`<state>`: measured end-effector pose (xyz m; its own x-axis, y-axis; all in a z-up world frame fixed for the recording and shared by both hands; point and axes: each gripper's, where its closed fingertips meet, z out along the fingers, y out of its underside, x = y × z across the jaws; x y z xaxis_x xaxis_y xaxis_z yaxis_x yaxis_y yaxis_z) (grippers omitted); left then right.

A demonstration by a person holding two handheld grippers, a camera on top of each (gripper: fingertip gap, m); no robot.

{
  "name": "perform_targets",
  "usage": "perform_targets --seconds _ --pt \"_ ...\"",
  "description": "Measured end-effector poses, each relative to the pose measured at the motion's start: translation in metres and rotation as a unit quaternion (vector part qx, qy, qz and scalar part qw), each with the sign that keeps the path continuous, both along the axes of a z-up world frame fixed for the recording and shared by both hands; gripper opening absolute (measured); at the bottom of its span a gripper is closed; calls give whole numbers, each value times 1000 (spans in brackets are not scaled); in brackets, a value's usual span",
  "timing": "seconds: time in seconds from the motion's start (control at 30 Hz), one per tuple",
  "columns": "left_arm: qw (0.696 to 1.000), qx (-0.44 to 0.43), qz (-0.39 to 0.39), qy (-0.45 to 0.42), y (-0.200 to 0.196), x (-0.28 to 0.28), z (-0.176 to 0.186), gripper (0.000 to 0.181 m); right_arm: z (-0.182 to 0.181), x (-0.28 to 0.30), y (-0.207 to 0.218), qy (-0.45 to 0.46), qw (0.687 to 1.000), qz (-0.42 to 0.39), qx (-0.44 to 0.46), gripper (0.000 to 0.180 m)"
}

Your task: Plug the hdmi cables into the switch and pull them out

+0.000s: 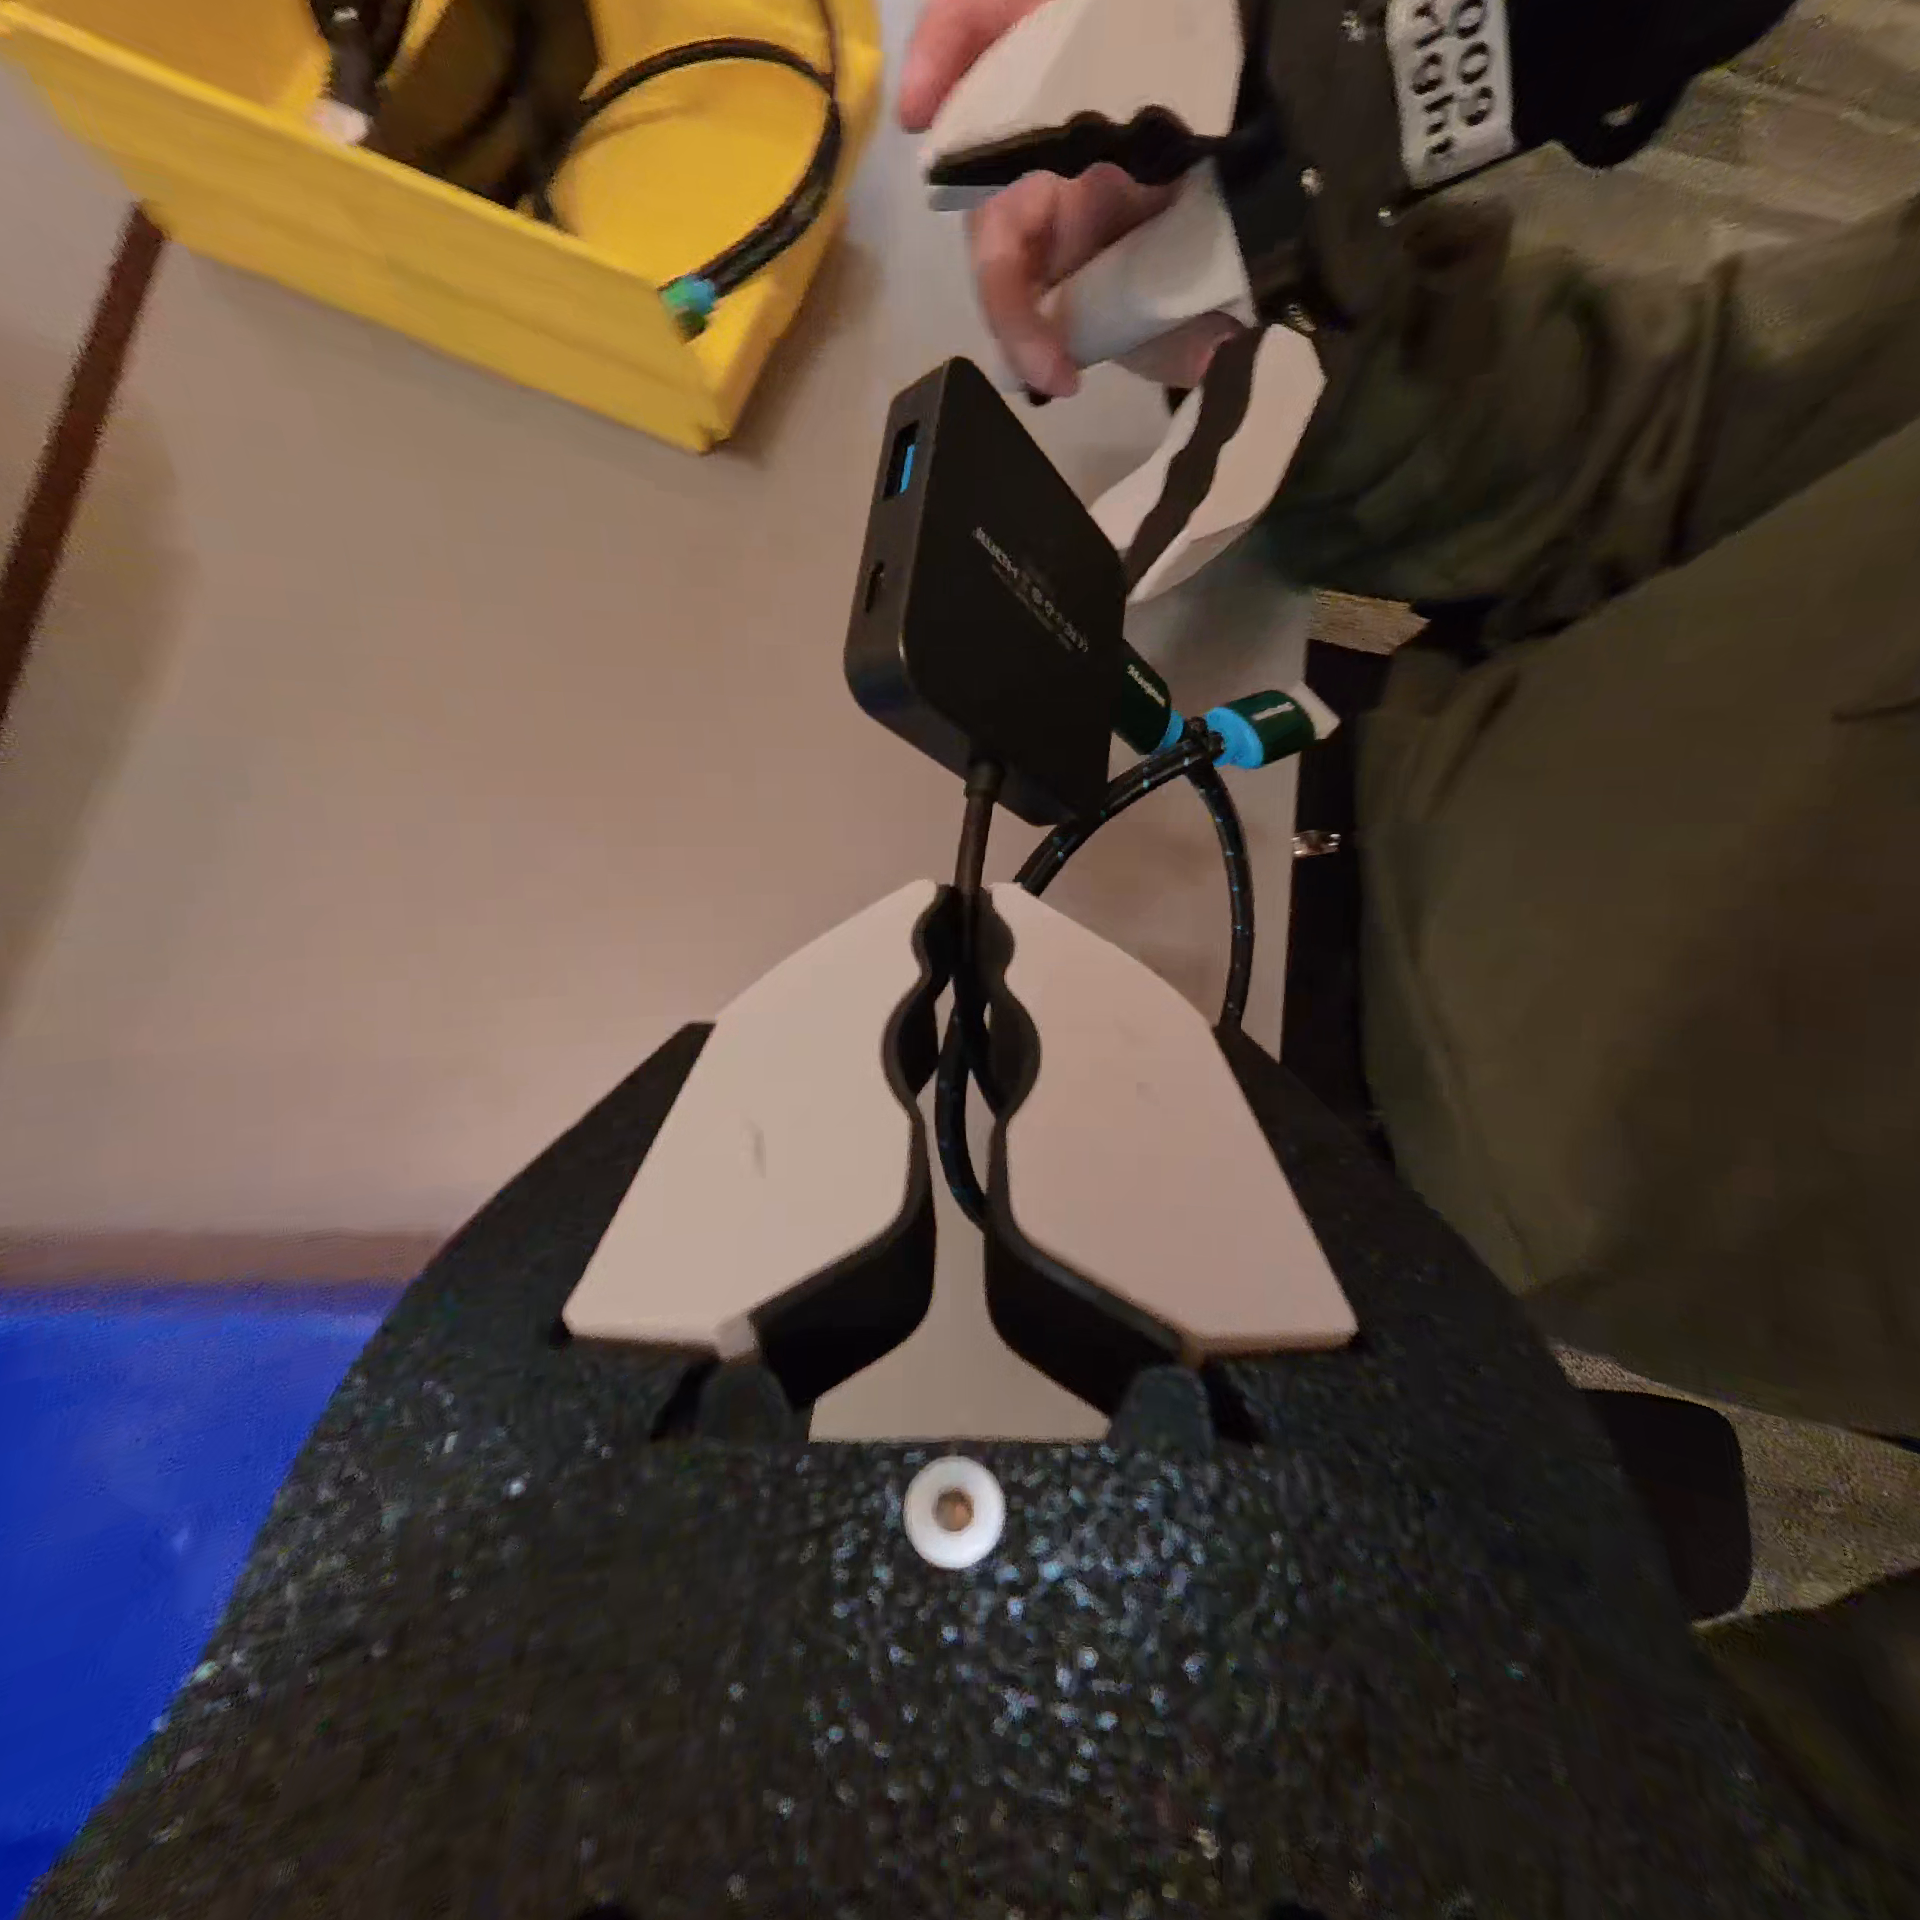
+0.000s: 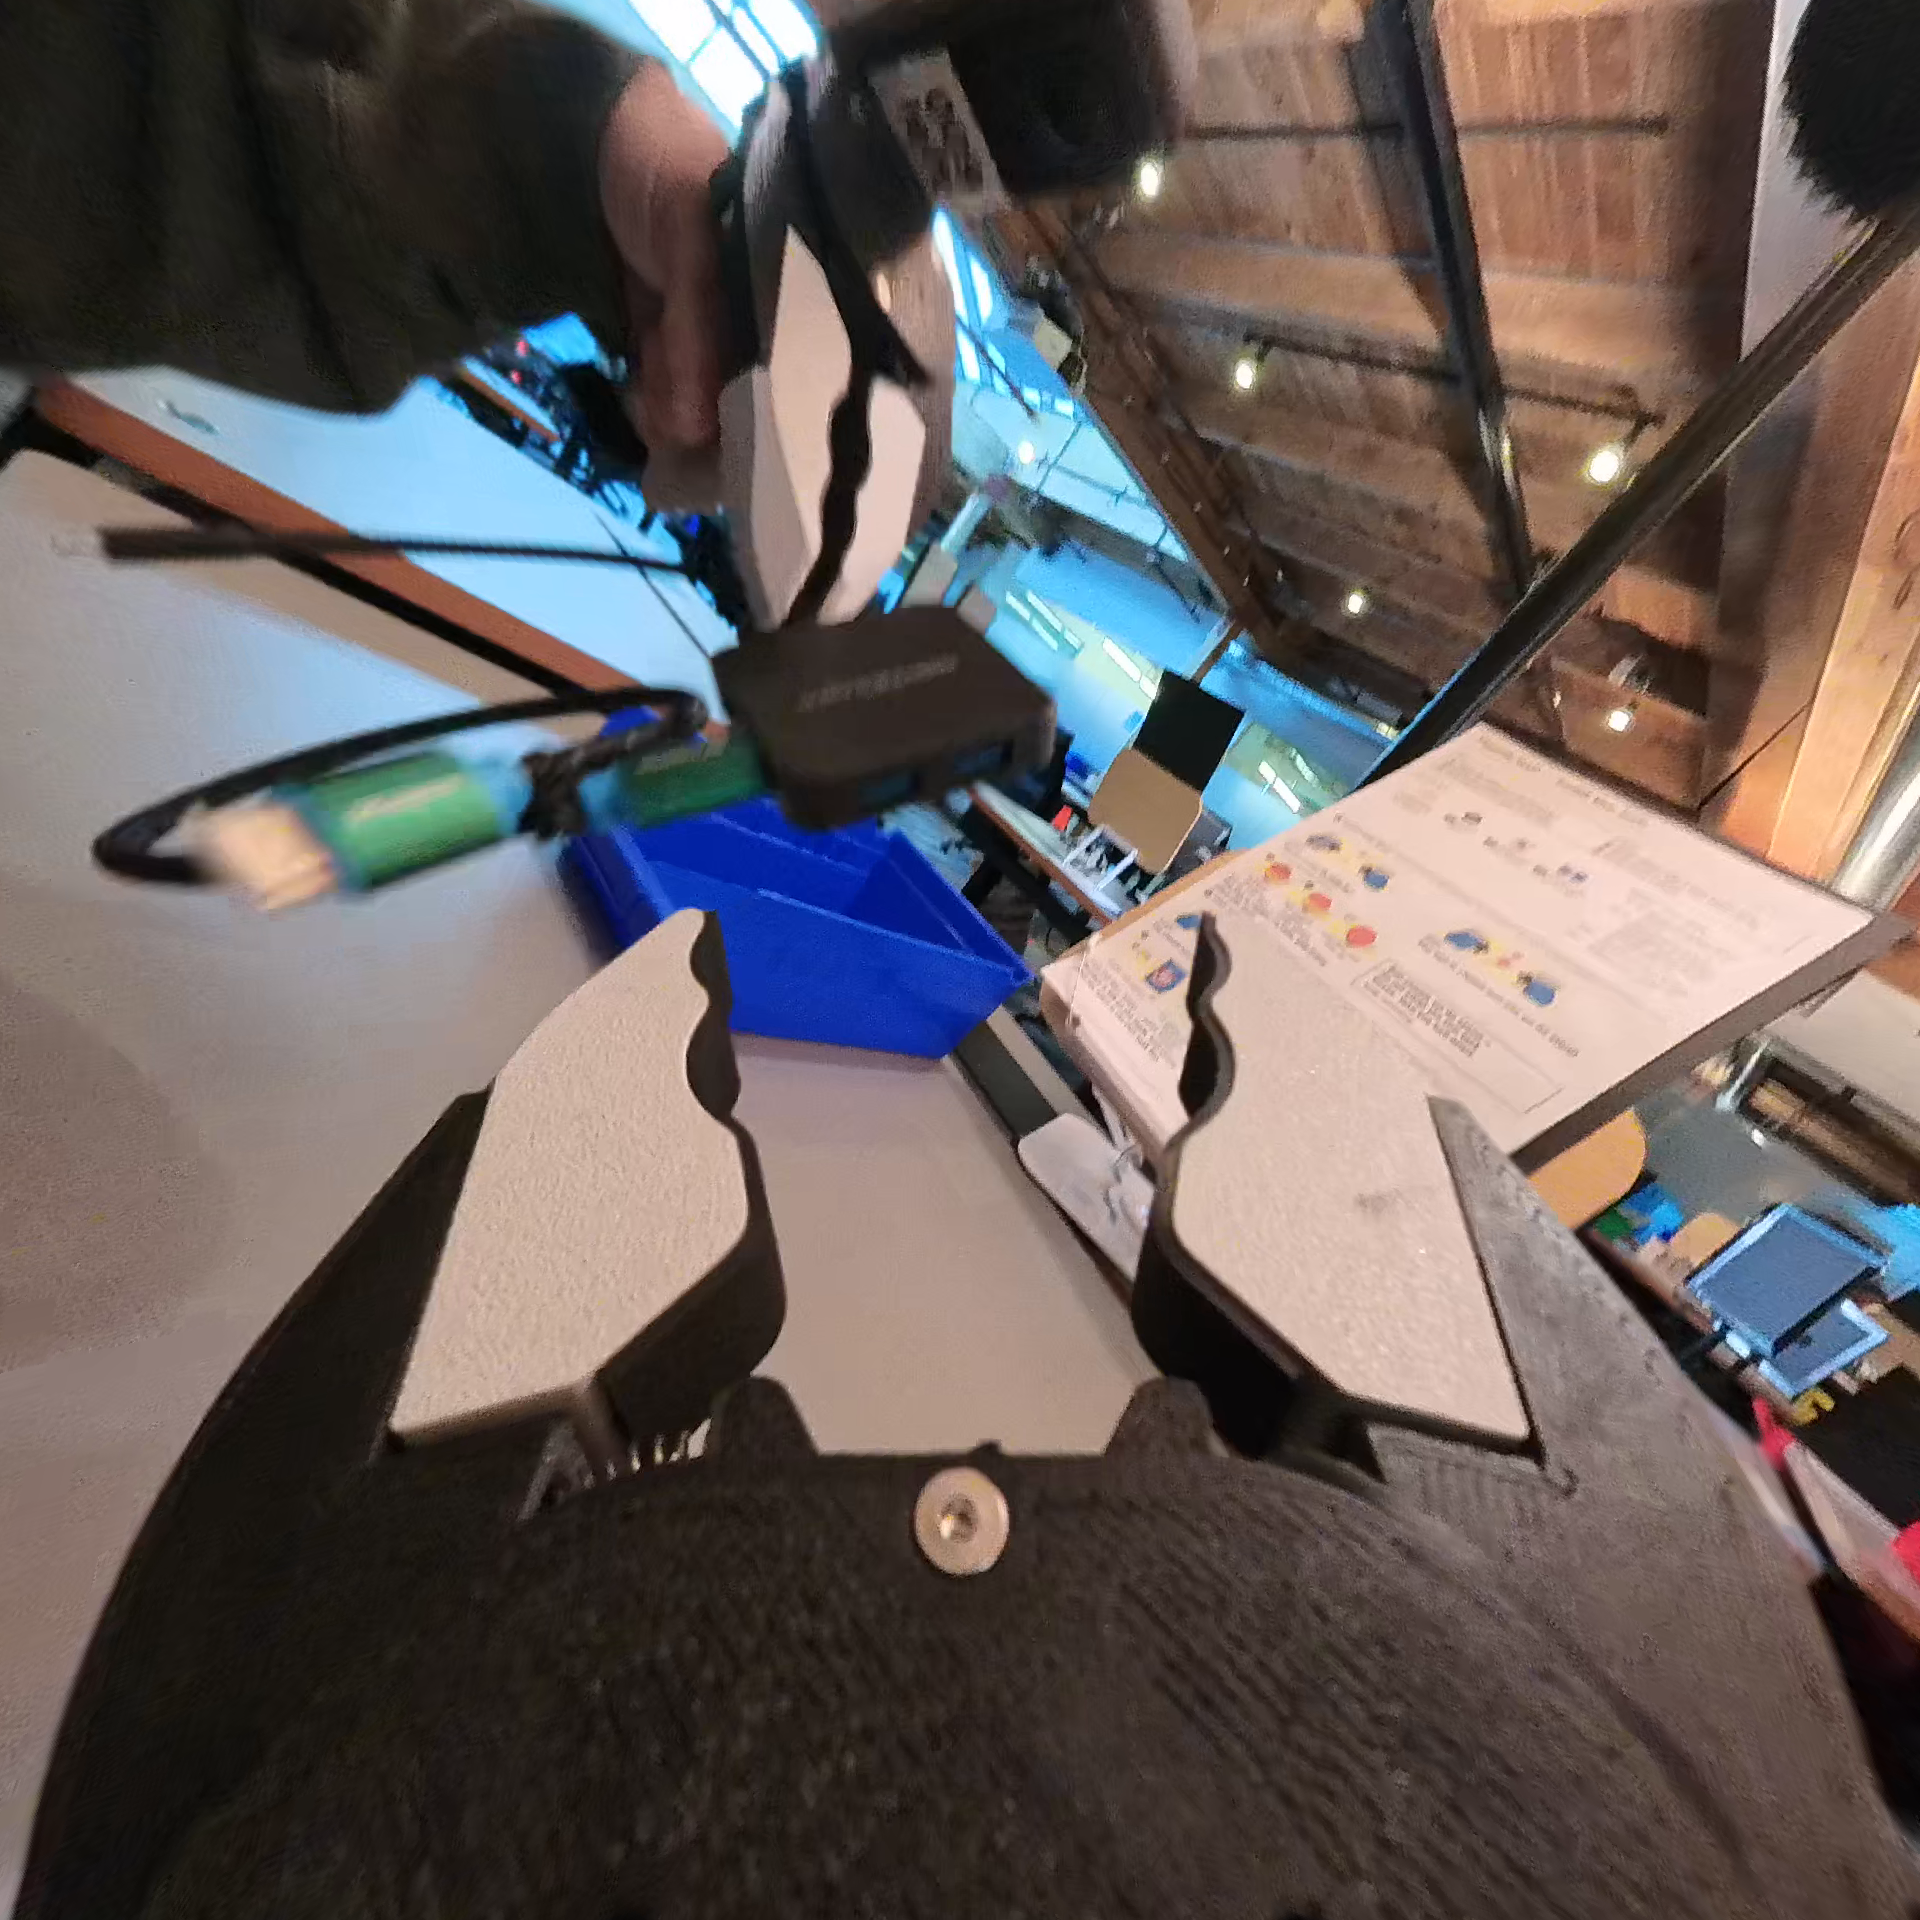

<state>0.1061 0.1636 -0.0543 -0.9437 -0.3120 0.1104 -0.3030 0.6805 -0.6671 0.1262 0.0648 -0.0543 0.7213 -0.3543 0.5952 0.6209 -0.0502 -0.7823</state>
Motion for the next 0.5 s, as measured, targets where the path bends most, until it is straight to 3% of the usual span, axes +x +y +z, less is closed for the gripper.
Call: perform_targets --seconds 0.2,0.43,0.5 --pt "1000 -10 -27 0 -33 -5 -16 3 -13 -27 -1 7 994 96 -49 81" --pt "995 -42 82 -45 -32 19 -13 3 -20 11 4 235 970 65 5 83" --pt "991 -49 106 -68 -32 24 -11 3 -32 14 16 275 960 48 -7 73"
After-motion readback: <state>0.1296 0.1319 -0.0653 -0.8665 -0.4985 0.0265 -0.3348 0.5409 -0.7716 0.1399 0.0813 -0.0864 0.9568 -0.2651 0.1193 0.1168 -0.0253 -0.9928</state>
